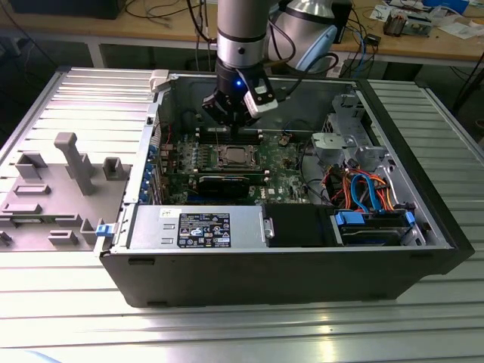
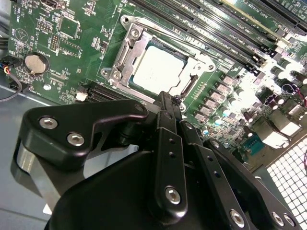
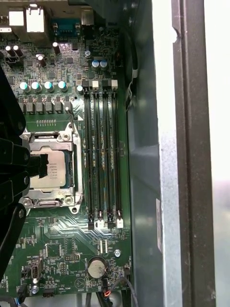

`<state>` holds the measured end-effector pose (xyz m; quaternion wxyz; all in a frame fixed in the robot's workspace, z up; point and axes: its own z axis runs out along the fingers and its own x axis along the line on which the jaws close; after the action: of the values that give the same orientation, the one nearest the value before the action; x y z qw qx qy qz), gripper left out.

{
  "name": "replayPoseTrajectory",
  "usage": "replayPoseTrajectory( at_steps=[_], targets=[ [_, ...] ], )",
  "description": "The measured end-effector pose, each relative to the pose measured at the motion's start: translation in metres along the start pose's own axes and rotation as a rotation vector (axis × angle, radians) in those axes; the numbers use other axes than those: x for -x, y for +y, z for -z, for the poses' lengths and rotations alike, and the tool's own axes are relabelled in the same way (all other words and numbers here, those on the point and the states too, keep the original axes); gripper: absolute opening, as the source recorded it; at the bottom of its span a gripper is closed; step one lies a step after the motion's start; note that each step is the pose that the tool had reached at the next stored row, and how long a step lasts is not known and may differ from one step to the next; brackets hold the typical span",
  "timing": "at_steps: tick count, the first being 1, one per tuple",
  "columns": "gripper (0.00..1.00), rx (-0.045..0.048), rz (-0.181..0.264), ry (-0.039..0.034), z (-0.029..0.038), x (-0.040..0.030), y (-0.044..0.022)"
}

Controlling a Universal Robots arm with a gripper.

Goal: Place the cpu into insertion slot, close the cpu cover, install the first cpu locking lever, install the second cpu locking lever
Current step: 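Install the first cpu locking lever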

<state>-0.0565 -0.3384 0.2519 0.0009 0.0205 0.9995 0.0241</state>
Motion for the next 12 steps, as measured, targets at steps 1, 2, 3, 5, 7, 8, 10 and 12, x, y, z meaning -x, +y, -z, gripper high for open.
replayPoseTrajectory(
  at_steps=[1, 2, 3, 5, 7, 8, 10, 12],
  targets=[
    [0.11, 0.0002, 0.004, -0.0007, 0.0000, 0.0000, 0.0000],
    [0.11, 0.0002, 0.012, -0.0006, 0.0000, -0.0001, 0.0000],
    [0.11, 0.0002, 0.021, -0.0005, 0.0000, -0.0001, 0.0000],
    [0.11, 0.0003, 0.026, -0.0048, 0.0000, -0.0016, -0.0001],
    [0.11, 0.0008, 0.026, -0.0123, 0.0003, -0.0039, -0.0002],
    [0.11, 0.0011, 0.026, -0.0150, 0.0006, -0.0049, -0.0002],
    [0.11, 0.0032, 0.027, -0.0231, 0.0007, -0.0083, -0.0003],
    [0.11, 0.0035, 0.027, -0.0277, 0.0008, -0.0121, -0.0005]
  ],
)
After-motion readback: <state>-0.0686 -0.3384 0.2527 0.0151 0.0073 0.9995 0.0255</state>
